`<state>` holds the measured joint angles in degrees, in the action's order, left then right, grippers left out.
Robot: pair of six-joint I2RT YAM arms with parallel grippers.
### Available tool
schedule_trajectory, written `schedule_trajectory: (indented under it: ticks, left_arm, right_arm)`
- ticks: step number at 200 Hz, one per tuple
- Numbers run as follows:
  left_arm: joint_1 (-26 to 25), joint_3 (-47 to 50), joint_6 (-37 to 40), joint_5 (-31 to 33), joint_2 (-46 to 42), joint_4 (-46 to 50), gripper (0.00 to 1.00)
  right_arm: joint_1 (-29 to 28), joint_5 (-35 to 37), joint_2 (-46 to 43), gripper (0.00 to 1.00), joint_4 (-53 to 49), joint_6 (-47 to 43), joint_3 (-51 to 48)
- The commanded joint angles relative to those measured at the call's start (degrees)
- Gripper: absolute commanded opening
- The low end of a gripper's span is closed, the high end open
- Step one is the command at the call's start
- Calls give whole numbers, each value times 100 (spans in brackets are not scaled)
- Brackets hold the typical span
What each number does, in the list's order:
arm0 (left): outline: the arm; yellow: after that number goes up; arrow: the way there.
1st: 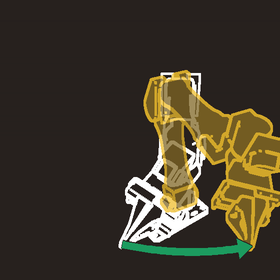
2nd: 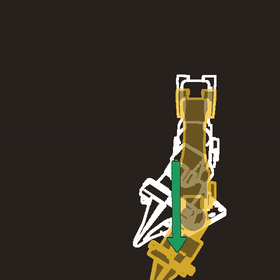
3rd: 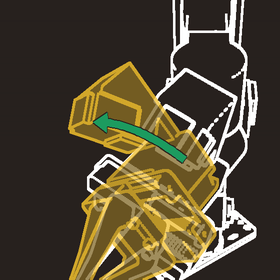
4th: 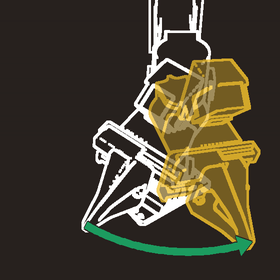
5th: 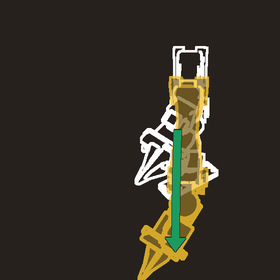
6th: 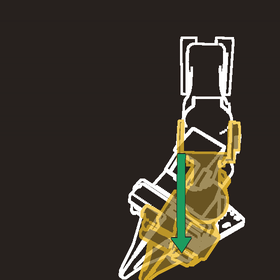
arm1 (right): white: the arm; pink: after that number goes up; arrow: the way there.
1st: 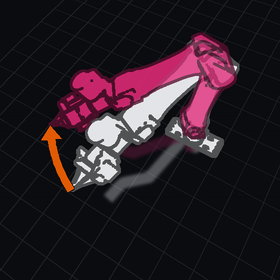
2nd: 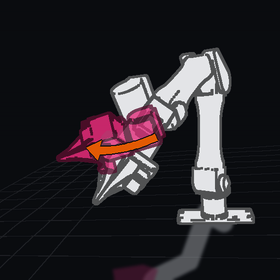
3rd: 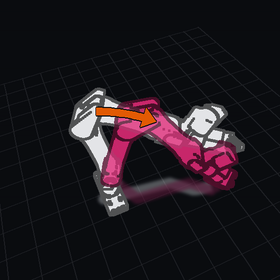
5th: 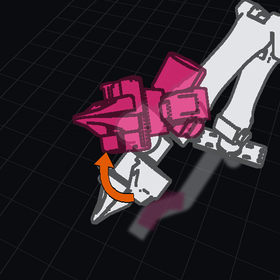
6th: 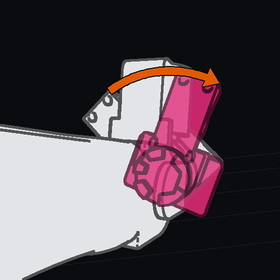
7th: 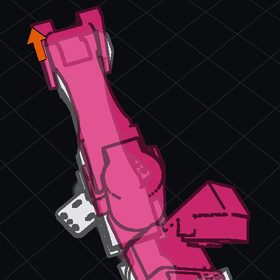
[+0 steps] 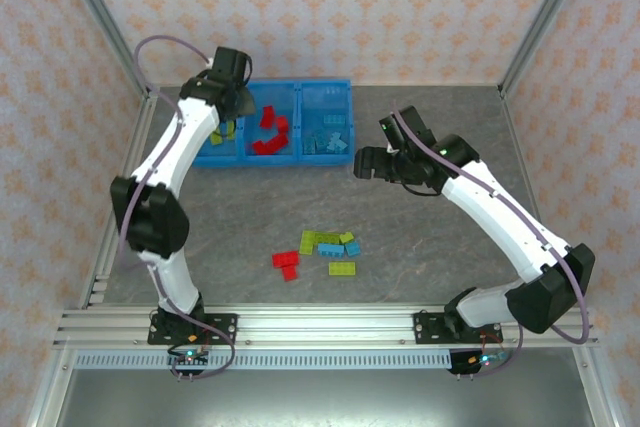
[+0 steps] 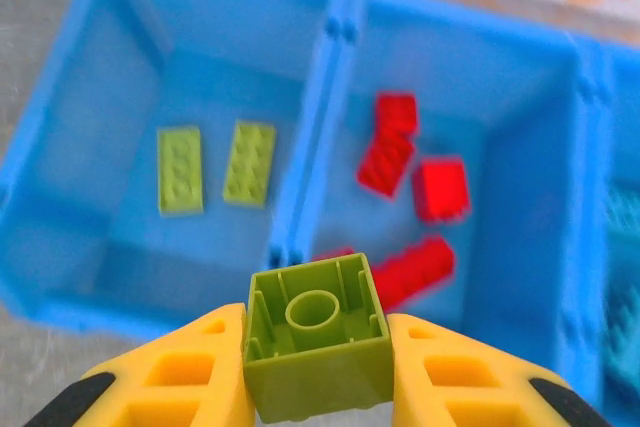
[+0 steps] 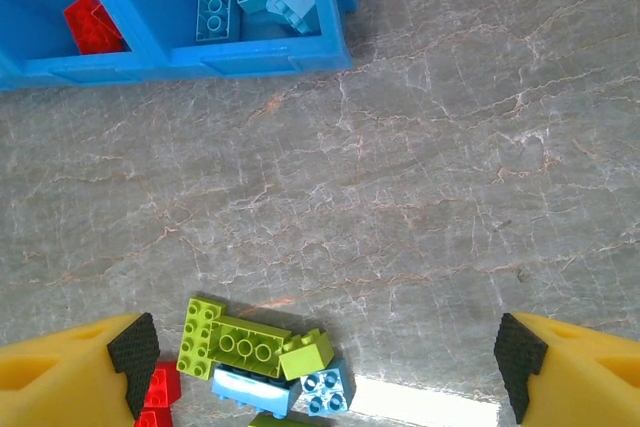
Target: Sort the legos into containers by color
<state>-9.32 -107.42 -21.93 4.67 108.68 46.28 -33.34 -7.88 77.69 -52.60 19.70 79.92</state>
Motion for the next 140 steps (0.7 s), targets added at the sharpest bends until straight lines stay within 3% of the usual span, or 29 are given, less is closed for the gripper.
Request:
schedule_trajectory:
  ticks: [1, 22, 45, 72, 108, 140]
  left_arm:
    - [363, -880, 22, 280, 970, 145, 27]
    - [494, -1882, 94, 575, 1859, 554, 27]
    - [686, -2385, -23, 417, 2348, 631, 29]
    - [861, -2627, -50, 104, 2552, 678, 46]
    - [881, -2368, -42, -216, 2118, 592, 49]
    - [876, -1485, -265, -837, 991, 282, 48]
  right_arm:
    - [-7, 175, -189, 89, 39, -2, -16]
    - [-7, 147, -192, 90, 39, 29, -21]
    - [-14, 164, -203, 90, 48, 36, -12]
    - [-12, 160, -202, 89, 26, 28, 49]
    - [-14, 147, -152, 90, 73, 26, 49]
    - [-21, 75, -44, 90, 91, 29, 61]
